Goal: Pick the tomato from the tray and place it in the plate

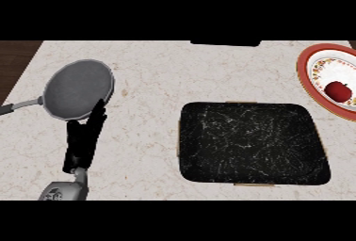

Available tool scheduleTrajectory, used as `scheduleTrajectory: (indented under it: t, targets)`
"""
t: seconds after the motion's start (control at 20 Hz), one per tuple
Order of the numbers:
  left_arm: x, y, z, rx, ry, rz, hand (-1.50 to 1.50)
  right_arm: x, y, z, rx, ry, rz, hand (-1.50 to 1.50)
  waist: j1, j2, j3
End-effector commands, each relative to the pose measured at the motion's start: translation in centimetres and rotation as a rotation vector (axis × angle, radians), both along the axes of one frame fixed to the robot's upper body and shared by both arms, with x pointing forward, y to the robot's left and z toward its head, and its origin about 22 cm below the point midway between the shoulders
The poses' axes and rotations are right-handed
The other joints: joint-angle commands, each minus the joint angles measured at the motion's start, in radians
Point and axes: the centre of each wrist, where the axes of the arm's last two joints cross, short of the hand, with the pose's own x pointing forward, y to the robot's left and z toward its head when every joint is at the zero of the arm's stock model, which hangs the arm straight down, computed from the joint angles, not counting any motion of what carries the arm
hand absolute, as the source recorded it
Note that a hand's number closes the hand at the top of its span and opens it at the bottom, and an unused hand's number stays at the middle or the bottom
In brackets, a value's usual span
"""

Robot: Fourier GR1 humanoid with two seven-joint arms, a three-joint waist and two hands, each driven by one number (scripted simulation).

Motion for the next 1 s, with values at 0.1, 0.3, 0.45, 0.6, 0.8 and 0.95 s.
scheduleTrajectory:
  t: [0.1,0.3,0.45,0.6,0.8,0.95]
  targets:
    - [-0.6,-0.8,0.2,-0.001,-0.028,-0.018,0.00,-1.3,-0.7,-1.1,-0.018,0.007,-0.019,-1.50,0.008,0.000,0.001]
    - [-0.1,-1.1,0.1,0.003,0.008,-0.005,0.00,-0.8,0.9,-3.2,-0.088,0.031,-0.044,-1.50,-0.002,-0.002,-0.001]
    - [-0.2,-0.4,0.2,0.012,0.003,-0.011,0.00,-1.3,-0.5,-1.4,-0.074,0.024,-0.073,-1.50,0.006,0.000,0.000]
    - [-0.1,-0.2,0.6,0.005,-0.016,-0.011,0.00,-1.7,-1.6,0.2,-0.089,0.055,-0.081,-1.50,0.011,0.002,0.000]
    - [0.2,0.7,0.3,0.005,-0.015,-0.022,0.00,-2.1,-0.8,-2.2,-0.099,0.061,-0.133,-1.50,0.011,0.006,0.001]
    - [-0.2,-0.7,0.2,0.001,-0.005,-0.012,0.00,-2.9,-1.7,-1.8,-0.135,0.070,-0.133,-1.50,0.007,0.003,0.002]
